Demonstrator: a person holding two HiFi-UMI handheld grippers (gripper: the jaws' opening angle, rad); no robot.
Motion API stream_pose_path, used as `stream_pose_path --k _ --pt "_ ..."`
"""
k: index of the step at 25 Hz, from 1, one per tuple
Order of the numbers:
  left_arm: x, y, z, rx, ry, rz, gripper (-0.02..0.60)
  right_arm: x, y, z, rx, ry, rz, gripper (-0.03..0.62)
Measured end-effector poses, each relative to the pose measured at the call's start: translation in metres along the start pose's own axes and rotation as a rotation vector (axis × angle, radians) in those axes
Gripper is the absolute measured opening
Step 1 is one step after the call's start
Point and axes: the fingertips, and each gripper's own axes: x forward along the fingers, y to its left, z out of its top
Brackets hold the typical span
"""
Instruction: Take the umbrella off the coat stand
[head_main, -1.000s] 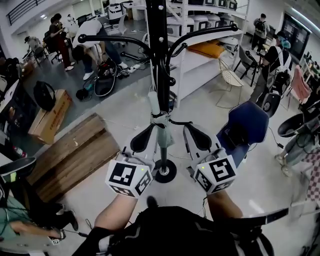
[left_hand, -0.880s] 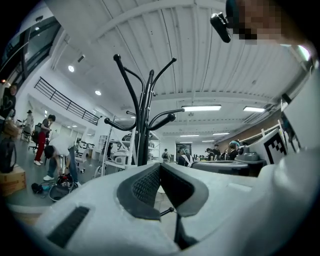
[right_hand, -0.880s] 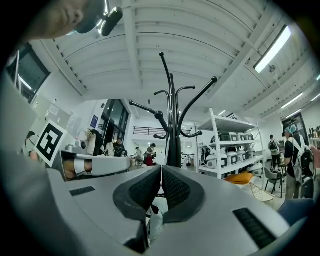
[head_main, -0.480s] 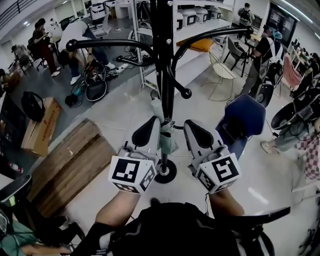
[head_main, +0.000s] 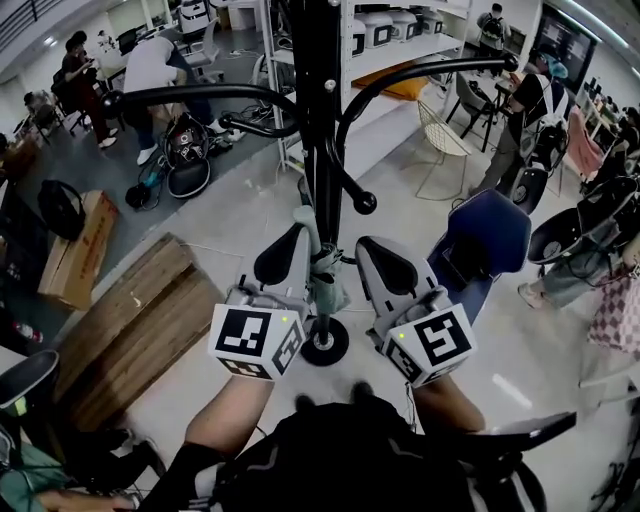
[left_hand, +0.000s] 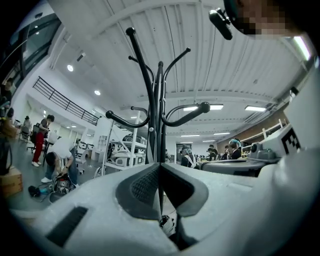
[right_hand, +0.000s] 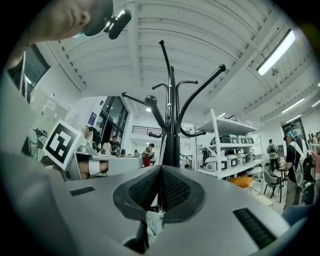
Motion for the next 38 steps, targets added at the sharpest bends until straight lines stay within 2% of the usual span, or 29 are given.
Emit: stream_pose_path --k 9,12,13,20,30,35,38 --pt "0.020 -0.011 0.008 0.021 -0.008 0.131 0.017 -0.012 -0.032 0.002 0.021 -0.008 0.084 0.008" --pt "0.030 -0.013 0.008 0.025 0.003 0.143 0.104 -0.012 -0.042 0.003 0.029 -0.016 0.096 0.008" --pt "0.032 -0.013 0.007 0.028 0.010 0.149 0.109 -0.012 -0.045 0.003 0.032 -0.017 0.102 0.008" --pt "0.043 -0.001 0.001 0.045 0.040 0.215 0.109 -0.013 -0.054 -0.004 0.037 -0.029 0.126 0.008" --pt "0.059 0.013 -0.005 0.095 0.092 0.240 0.109 -0.006 -0.051 -0.008 0.033 -0.011 0.152 0.008" --pt "0.056 0.014 -0.004 0.139 0.084 0.245 0.073 -0.006 -0.052 -0.011 0.030 -0.007 0.141 0.008" --pt "0.057 0.013 -0.004 0.130 0.096 0.223 0.063 -0.006 -0.053 -0.011 0.033 -0.006 0.140 0.008"
